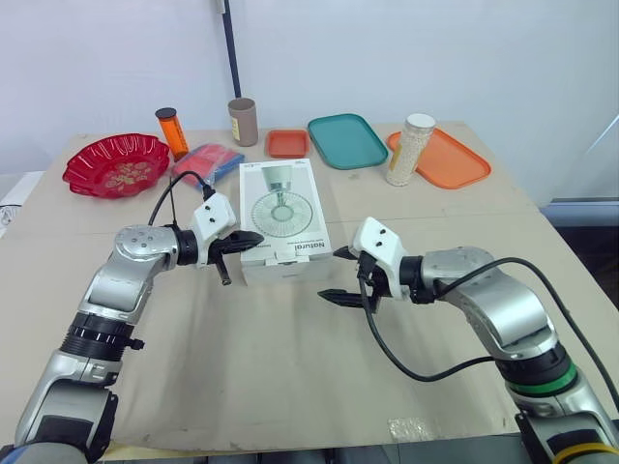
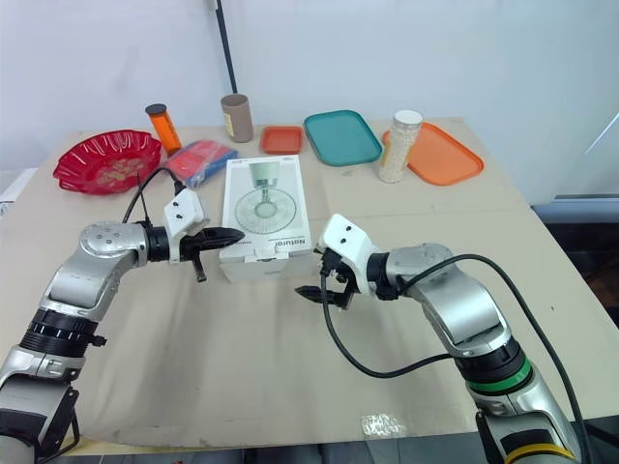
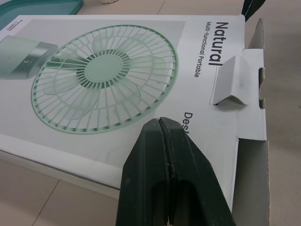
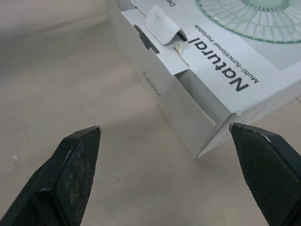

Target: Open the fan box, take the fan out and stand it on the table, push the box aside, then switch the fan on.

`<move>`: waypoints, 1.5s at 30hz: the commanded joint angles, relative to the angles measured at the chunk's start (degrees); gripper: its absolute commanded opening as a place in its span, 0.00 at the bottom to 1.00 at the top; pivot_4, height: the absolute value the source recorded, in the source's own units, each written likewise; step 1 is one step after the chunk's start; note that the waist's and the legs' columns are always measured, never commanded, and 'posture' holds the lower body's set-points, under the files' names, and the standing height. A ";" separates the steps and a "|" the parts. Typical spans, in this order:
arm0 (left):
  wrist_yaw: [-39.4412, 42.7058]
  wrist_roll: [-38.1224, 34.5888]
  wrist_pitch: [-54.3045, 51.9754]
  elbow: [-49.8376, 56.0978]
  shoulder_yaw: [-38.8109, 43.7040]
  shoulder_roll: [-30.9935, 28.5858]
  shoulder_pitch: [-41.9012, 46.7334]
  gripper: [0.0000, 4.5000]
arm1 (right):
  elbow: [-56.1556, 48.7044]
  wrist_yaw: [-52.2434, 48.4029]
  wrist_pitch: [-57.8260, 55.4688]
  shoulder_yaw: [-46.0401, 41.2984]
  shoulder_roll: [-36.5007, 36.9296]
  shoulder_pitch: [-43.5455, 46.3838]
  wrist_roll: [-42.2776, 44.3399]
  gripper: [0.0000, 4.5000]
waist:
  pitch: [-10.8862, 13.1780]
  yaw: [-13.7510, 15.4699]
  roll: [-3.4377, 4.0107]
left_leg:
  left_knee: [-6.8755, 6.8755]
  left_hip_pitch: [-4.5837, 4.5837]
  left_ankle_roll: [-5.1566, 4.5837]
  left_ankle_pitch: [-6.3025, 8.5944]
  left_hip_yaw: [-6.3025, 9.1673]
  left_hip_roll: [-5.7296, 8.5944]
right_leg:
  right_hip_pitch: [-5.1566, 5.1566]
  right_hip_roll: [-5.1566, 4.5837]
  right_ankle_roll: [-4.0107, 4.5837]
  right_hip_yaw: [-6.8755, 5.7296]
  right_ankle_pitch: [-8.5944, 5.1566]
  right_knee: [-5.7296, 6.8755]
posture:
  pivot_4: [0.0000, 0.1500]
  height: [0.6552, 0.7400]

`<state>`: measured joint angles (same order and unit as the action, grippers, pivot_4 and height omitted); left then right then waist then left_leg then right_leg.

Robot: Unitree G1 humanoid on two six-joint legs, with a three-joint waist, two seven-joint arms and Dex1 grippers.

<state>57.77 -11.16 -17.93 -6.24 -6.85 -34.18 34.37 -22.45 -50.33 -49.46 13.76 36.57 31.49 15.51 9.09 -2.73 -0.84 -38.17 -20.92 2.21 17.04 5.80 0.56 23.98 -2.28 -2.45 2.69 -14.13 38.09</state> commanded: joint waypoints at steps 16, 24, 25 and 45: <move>0.22 2.06 0.07 -2.12 -1.08 -1.30 -1.38 0.01 | -1.81 -4.87 7.65 -0.32 9.05 -10.59 1.46 1.00 | -0.01 0.03 -0.03 | -0.03 0.54 -0.30 0.17 0.03 0.02 | -0.64 0.01 -0.12 0.00 -0.20 -0.11 | 1.00 1.00; 3.88 -0.74 -0.73 1.96 -0.53 -2.58 -3.52 0.01 | 6.82 -0.60 8.35 0.82 1.78 -4.79 -0.66 1.00 | -0.01 -0.07 -0.02 | 0.01 0.61 -0.30 0.18 -0.02 -0.02 | -0.62 0.04 -0.08 0.07 -0.21 -0.08 | 1.00 1.00; 4.30 -0.93 -0.78 2.33 -0.47 -2.88 -3.70 0.01 | 7.09 -0.71 8.77 1.33 1.36 -4.42 -1.04 1.00 | -0.01 0.00 -0.02 | 0.02 0.60 -0.30 0.18 -0.01 -0.02 | -0.62 0.03 -0.08 0.06 -0.21 -0.08 | 1.00 1.00; 3.72 -1.13 0.05 1.62 0.15 -3.09 -2.55 0.01 | 11.53 -0.97 11.05 5.30 -4.13 -0.78 -3.80 1.00 | 0.00 0.04 -0.02 | 0.01 0.58 -0.30 0.19 0.06 0.02 | -0.62 0.00 -0.08 0.01 -0.23 -0.08 | 1.00 1.00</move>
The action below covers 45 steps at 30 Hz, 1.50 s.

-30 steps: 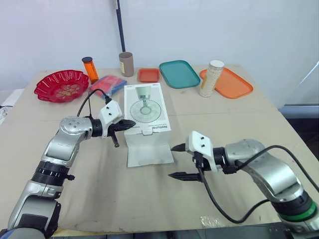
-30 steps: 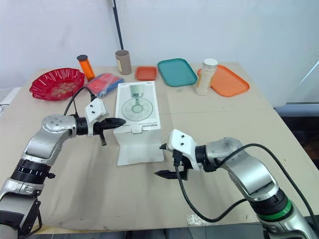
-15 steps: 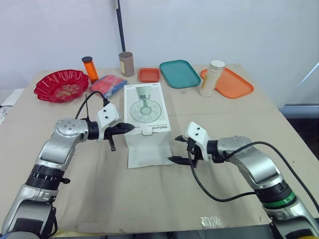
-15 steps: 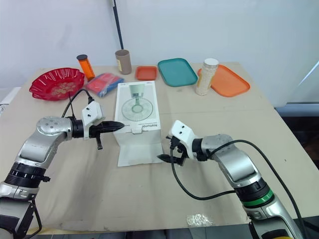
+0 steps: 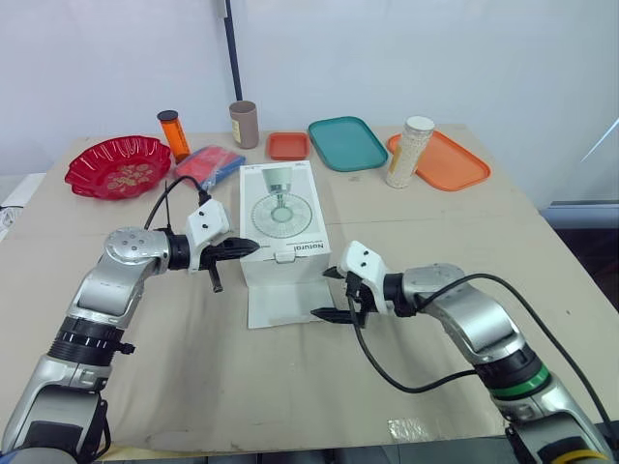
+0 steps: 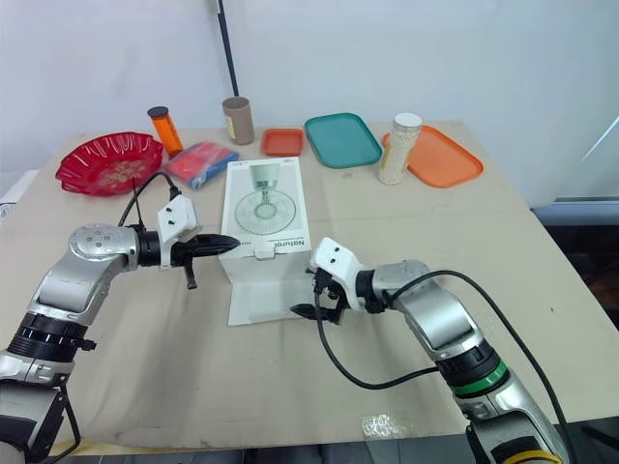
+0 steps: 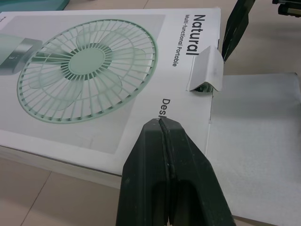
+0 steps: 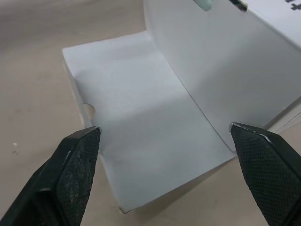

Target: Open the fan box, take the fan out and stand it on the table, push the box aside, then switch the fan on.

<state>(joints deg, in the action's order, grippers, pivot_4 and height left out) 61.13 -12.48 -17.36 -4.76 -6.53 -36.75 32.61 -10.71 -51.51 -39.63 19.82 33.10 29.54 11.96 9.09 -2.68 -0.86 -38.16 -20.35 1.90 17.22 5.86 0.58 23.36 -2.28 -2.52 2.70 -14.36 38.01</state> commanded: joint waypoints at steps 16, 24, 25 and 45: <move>-0.63 1.09 1.10 -1.32 -0.52 -0.05 -0.39 0.01 | 0.82 0.27 0.46 -0.94 1.13 0.30 -1.20 1.00 | 0.00 0.00 0.00 | -0.01 -0.02 0.00 0.00 0.00 0.01 | 0.00 -0.01 0.00 0.00 0.00 0.00 | 1.00 1.00; -1.12 1.14 0.75 -0.52 -0.63 -0.20 -0.80 0.01 | 3.33 1.08 0.84 -0.35 -1.63 2.13 -2.37 1.00 | 0.01 -0.02 0.00 | 0.00 -0.02 0.00 0.00 0.00 0.01 | 0.01 -0.02 0.00 0.00 0.00 0.00 | 1.00 1.00; -1.21 1.08 0.63 -0.31 -0.55 -0.24 -0.93 0.01 | 3.31 1.08 0.93 -0.41 -1.68 2.07 -2.47 1.00 | 0.01 -0.02 0.01 | 0.00 -0.02 0.00 0.00 0.00 0.00 | 0.01 -0.01 0.00 -0.01 0.00 0.00 | 1.00 1.00; -1.89 1.57 1.19 -0.95 -0.71 -0.55 -1.69 0.01 | -3.40 -0.51 -2.07 -0.62 -0.10 -0.12 0.49 1.00 | 0.01 -0.03 0.01 | 0.01 -0.02 0.00 0.00 0.02 0.00 | 0.01 -0.01 0.00 -0.01 0.00 -0.01 | 1.00 1.00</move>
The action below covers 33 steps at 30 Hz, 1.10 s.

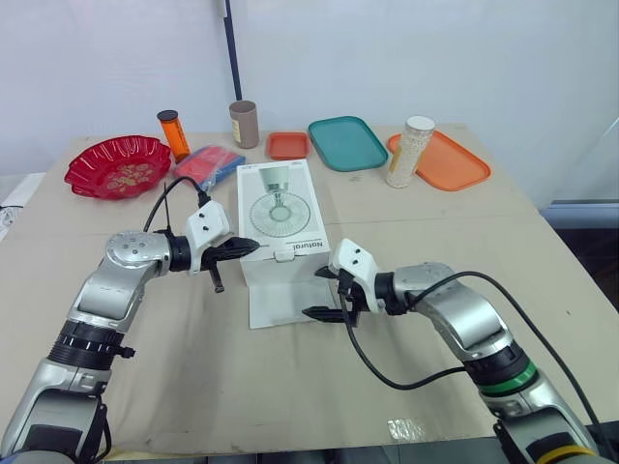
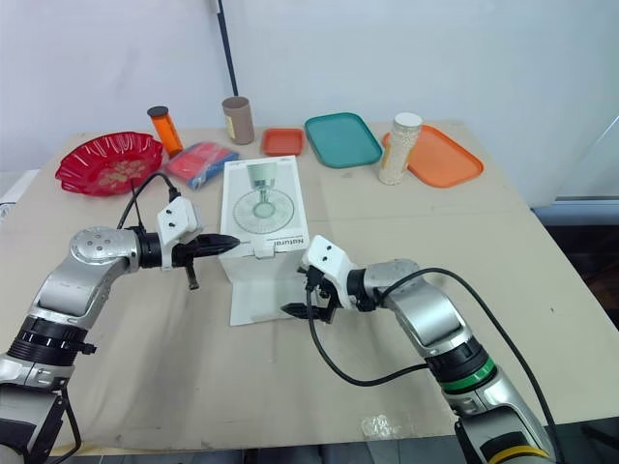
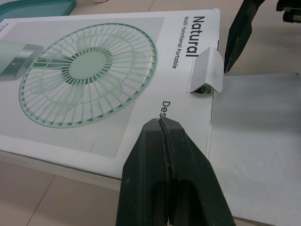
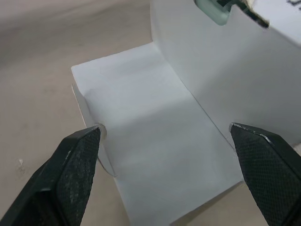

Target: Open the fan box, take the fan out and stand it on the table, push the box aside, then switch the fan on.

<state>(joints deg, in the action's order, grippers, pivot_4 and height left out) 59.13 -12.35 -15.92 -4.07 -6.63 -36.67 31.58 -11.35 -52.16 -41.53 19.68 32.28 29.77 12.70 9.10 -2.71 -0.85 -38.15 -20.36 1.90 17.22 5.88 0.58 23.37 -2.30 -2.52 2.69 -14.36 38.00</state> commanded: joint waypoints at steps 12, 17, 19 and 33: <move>-0.16 1.75 0.05 -1.91 -0.69 -0.79 -0.53 0.01 | 1.77 3.61 -1.29 0.14 -0.53 -1.38 -2.10 1.00 | 0.00 -0.02 -0.01 | 0.00 0.02 0.00 0.00 -0.01 -0.01 | -0.02 0.02 0.00 0.01 0.00 0.00 | 1.00 1.00; -0.24 1.91 0.36 -1.87 -0.83 -0.82 -0.53 0.01 | 4.97 4.81 -0.92 -0.14 -2.09 0.31 -3.13 1.00 | 0.00 -0.03 -0.01 | 0.01 0.02 0.00 0.00 -0.01 -0.01 | 0.00 0.02 0.00 0.01 0.00 0.00 | 1.00 1.00; -0.25 2.00 0.47 -1.88 -0.89 -0.85 -0.47 0.01 | 5.90 5.04 -0.66 -0.32 -2.46 0.72 -3.39 1.00 | 0.00 -0.01 0.00 | 0.00 0.03 0.00 0.00 -0.01 -0.01 | -0.01 0.02 0.01 0.01 0.00 0.00 | 1.00 1.00; -0.43 2.38 1.50 -3.21 -1.10 0.02 0.37 0.01 | 7.88 6.29 -1.69 -2.56 -3.70 2.81 -2.93 1.00 | 0.00 -0.01 0.00 | 0.01 0.03 0.00 0.00 0.00 0.00 | -0.01 0.01 0.01 0.01 0.00 0.01 | 1.00 1.00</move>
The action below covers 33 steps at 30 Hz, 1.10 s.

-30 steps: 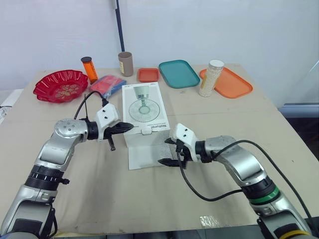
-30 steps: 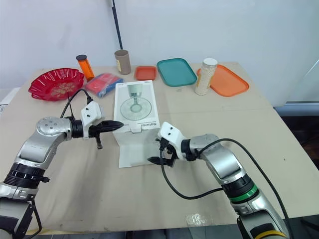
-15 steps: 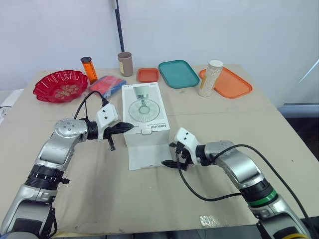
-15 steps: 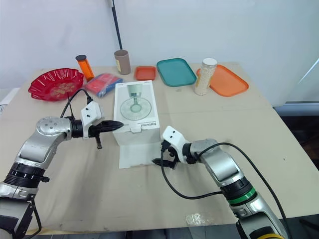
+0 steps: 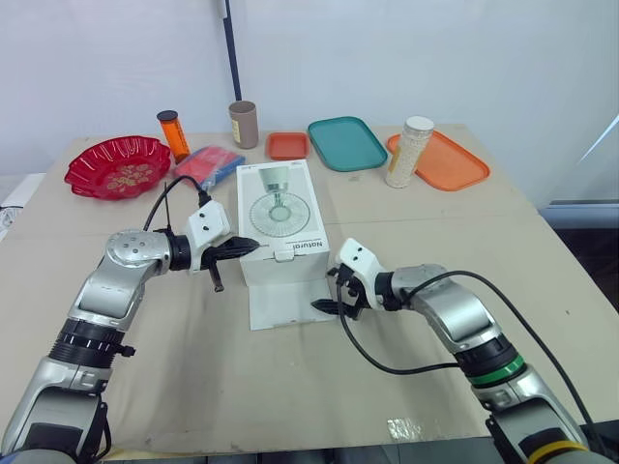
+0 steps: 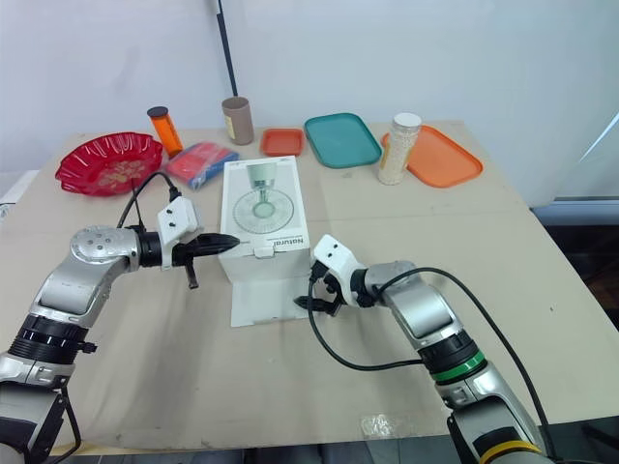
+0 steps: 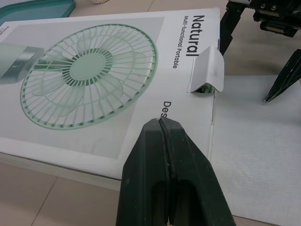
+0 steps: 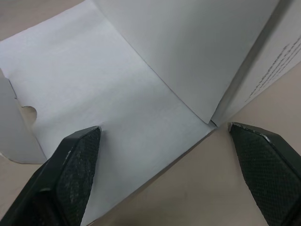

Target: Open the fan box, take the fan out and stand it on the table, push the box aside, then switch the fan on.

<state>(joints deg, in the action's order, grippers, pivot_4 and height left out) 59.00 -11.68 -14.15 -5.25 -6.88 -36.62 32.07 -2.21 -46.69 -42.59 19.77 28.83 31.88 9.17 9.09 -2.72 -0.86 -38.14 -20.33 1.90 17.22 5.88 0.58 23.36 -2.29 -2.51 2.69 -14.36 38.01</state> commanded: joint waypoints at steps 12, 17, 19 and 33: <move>-0.32 2.69 1.34 -4.81 -1.48 1.31 1.67 0.01 | -12.96 -2.69 -6.17 -1.28 1.18 0.71 4.11 1.00 | 0.01 0.00 0.01 | 0.02 -0.01 0.00 0.00 0.03 0.01 | 0.01 0.00 0.00 -0.01 0.00 0.00 | 1.00 1.00; -0.49 3.38 2.08 -5.43 -1.50 1.97 1.90 0.01 | -13.55 -2.75 -7.36 -1.10 1.51 0.92 4.14 1.00 | 0.01 -0.03 0.01 | 0.03 0.00 0.00 0.00 0.01 0.00 | 0.02 0.00 0.00 -0.01 0.00 -0.01 | 1.00 1.00; -0.68 3.58 2.33 -5.60 -1.56 2.13 1.85 0.01 | -13.73 -2.87 -7.46 -1.20 1.85 0.99 4.24 1.00 | 0.01 -0.03 0.01 | 0.03 0.00 0.00 0.00 0.01 0.00 | 0.01 0.00 0.00 -0.01 0.00 -0.01 | 1.00 1.00; -0.76 5.02 4.03 -8.03 -2.18 2.56 2.64 0.01 | -16.35 -4.27 -7.42 -1.26 2.54 1.04 6.21 1.00 | 0.01 0.02 0.01 | 0.02 0.00 0.00 0.00 0.03 0.02 | 0.00 -0.02 0.00 -0.02 0.00 -0.01 | 1.00 1.00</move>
<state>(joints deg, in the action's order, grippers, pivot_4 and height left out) 57.96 -8.94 -9.70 -11.46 -7.67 -33.28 35.42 -15.45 -50.30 -50.46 18.63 31.76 31.99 14.10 9.10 -2.70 -0.84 -38.12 -20.34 1.90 17.22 5.91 0.60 23.36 -2.31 -2.51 2.68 -14.36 38.00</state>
